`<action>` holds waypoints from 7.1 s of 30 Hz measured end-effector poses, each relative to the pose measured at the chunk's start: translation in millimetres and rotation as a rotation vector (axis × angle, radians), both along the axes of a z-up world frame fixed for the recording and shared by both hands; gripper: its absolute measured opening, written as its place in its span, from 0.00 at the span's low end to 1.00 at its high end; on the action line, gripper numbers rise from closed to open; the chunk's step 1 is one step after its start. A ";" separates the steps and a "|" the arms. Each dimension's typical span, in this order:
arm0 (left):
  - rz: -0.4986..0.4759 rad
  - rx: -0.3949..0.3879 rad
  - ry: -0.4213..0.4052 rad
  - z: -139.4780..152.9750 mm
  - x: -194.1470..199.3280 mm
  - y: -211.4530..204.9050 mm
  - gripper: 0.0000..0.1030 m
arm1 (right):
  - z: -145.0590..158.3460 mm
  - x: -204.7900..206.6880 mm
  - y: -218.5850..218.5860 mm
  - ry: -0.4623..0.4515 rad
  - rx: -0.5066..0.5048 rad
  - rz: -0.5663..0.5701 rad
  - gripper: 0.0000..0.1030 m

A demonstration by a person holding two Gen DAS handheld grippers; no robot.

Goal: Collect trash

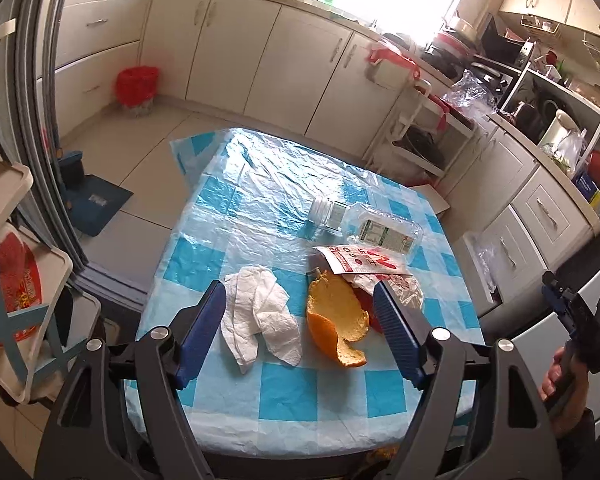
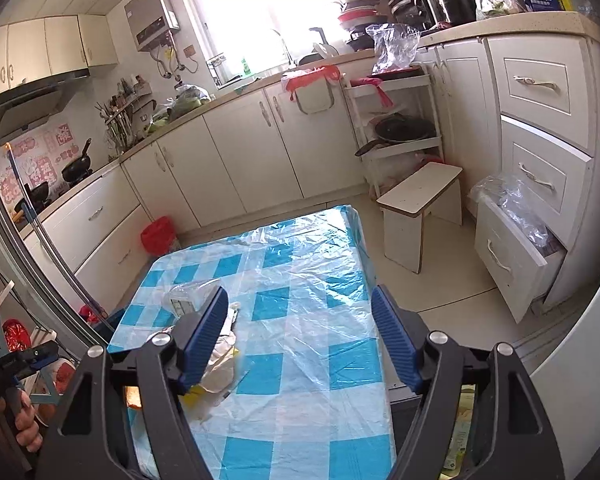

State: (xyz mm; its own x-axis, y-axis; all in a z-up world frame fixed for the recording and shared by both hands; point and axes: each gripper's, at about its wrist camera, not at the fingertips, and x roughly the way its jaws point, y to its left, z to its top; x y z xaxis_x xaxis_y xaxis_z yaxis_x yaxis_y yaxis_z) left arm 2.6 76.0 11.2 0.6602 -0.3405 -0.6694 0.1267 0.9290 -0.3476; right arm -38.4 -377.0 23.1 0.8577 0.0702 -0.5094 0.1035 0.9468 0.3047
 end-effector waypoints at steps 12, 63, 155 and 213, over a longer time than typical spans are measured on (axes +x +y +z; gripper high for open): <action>-0.072 0.129 -0.046 -0.9 -13.1 -34.6 0.71 | -2.6 0.7 16.6 -0.019 -0.075 0.035 0.72; -0.056 0.155 -0.043 -5.4 -8.7 -13.4 0.74 | -2.6 4.4 40.3 -0.010 -0.117 0.153 0.81; -0.168 0.359 0.202 -68.3 67.7 -21.3 0.11 | -97.9 78.2 250.4 0.313 -0.208 0.737 0.25; -0.266 0.405 0.001 -37.0 22.3 -85.4 0.11 | -28.4 15.3 142.3 0.162 0.135 0.757 0.05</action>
